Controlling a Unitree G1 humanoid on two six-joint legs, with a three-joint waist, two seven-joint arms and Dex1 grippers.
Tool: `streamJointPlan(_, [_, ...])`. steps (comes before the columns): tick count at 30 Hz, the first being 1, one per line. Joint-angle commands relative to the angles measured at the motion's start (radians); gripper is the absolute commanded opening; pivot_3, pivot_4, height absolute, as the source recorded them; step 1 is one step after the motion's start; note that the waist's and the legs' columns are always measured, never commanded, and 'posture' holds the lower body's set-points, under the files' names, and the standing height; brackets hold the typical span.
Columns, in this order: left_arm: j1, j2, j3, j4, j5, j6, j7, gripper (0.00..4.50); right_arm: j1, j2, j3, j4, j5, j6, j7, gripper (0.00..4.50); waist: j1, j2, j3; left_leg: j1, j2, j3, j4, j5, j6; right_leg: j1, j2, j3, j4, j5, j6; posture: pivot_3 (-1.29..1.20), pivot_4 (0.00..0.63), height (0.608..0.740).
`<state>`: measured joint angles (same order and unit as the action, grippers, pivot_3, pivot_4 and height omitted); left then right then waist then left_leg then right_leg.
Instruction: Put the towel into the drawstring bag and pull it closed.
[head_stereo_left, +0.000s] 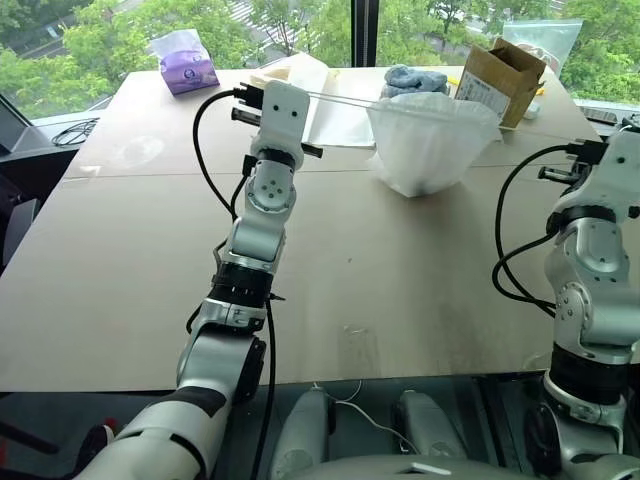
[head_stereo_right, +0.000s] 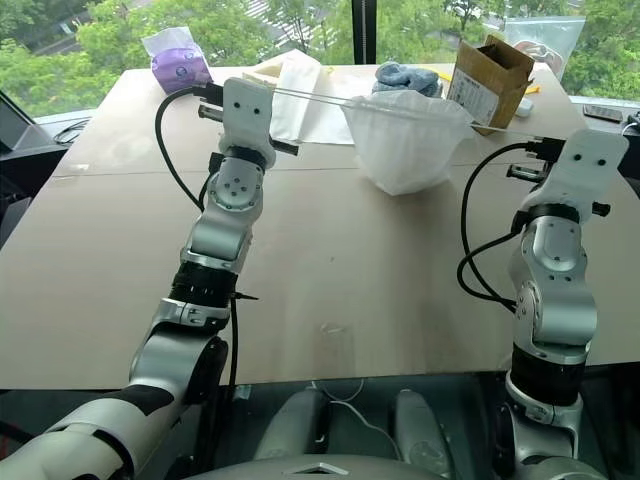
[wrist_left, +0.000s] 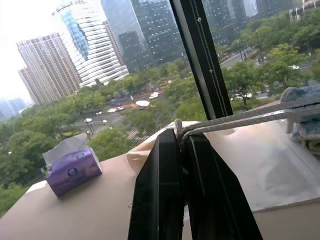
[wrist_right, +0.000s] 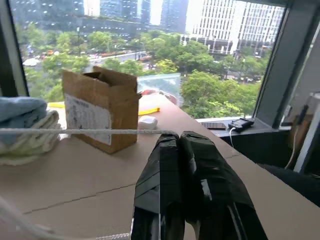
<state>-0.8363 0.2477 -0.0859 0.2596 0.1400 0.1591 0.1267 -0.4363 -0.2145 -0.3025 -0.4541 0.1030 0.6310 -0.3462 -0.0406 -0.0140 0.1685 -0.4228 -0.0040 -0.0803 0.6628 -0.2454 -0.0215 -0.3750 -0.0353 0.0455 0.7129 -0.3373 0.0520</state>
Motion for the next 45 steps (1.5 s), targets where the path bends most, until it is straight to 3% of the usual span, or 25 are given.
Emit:
streamJointPlan(1, [0.038,0.091,0.211,-0.001,0.021,0.056,0.159,0.0,0.015,-0.035,-0.392,0.019,-0.104,-0.064,-0.262,0.05,0.0,0.0,0.0,0.0,0.0,0.0,0.0,0.0,0.0,0.0,0.0,0.0,0.0,0.0,0.0,0.0,0.15,0.74])
streamJointPlan(13, [0.028,0.169,0.259,0.053,0.109,0.127,0.351,0.0,0.014,-0.071,-0.468,0.062,-0.078,-0.138,-0.313,0.05,-0.002,0.001,0.0,0.001,0.0,0.002,0.0,0.0,0.0,-0.001,0.0,0.002,0.001,0.0,0.0,0.0,0.15,0.74])
streamJointPlan(26, [0.011,0.179,0.258,0.08,0.265,0.284,0.538,0.0,0.018,-0.074,-0.482,0.052,-0.062,-0.131,-0.33,0.05,-0.002,0.001,0.0,0.001,0.0,0.002,-0.001,0.0,0.0,-0.001,0.0,0.002,0.001,0.0,0.0,0.0,0.15,0.74])
streamJointPlan(45, [-0.001,0.161,0.286,0.086,0.335,0.378,0.633,0.0,0.018,-0.075,-0.505,0.048,-0.041,-0.127,-0.343,0.05,-0.001,0.001,0.0,0.0,0.0,0.002,-0.001,0.0,0.0,-0.002,0.0,0.002,0.001,0.0,0.0,0.0,0.15,0.74])
